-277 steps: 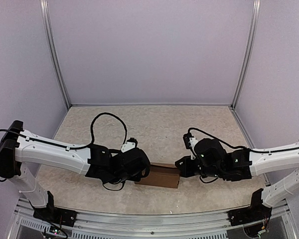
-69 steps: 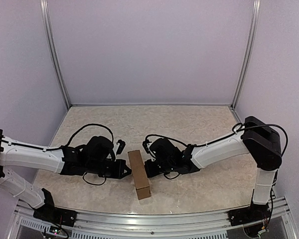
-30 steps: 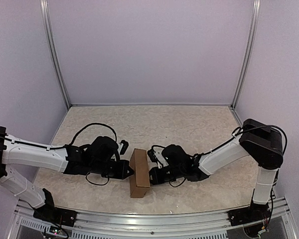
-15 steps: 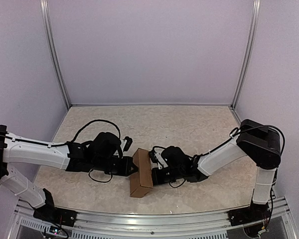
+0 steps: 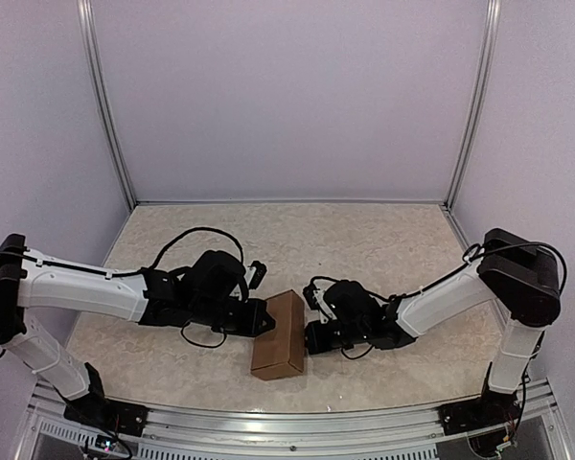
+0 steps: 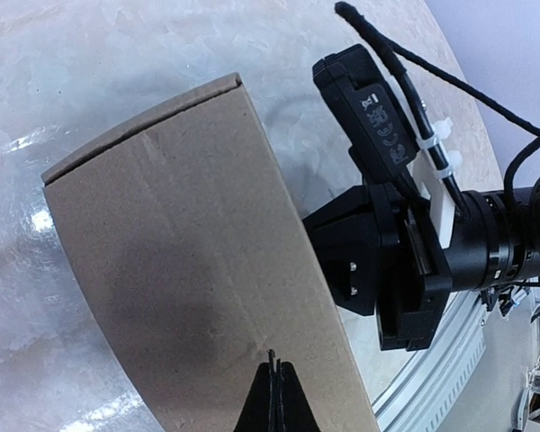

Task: Fold the paper box

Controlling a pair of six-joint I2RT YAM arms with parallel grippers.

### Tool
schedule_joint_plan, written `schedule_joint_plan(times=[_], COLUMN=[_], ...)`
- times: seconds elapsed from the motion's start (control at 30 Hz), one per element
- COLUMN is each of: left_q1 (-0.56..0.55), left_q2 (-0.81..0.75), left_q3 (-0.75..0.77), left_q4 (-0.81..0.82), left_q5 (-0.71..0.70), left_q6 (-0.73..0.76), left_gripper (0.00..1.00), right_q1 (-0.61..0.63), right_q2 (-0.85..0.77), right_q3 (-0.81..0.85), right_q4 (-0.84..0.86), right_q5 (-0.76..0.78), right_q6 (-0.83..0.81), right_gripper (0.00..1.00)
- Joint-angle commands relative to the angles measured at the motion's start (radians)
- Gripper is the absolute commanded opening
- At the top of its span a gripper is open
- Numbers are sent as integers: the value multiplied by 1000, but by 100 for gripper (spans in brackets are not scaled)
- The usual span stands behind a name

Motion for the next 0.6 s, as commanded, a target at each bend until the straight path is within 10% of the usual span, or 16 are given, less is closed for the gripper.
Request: schedule_joint_plan(times=[0.0, 0.4, 0.57], left_q1=[-6, 46, 82], left_q2=[26, -5, -53], left_q3=[34, 45, 68], left_q4=[-12, -82, -162], left_q5=[10, -60, -139], left_q6=[20, 55, 87], left_gripper=[0, 0, 3], right_q1=[-20, -39, -44], right_q2=[-63, -238, -308], right_q3=[-38, -63, -49], right_q4=[-122, -268, -323], right_q5=[87, 234, 309], right_q6=[-58, -125, -163], right_gripper=[0, 0, 19])
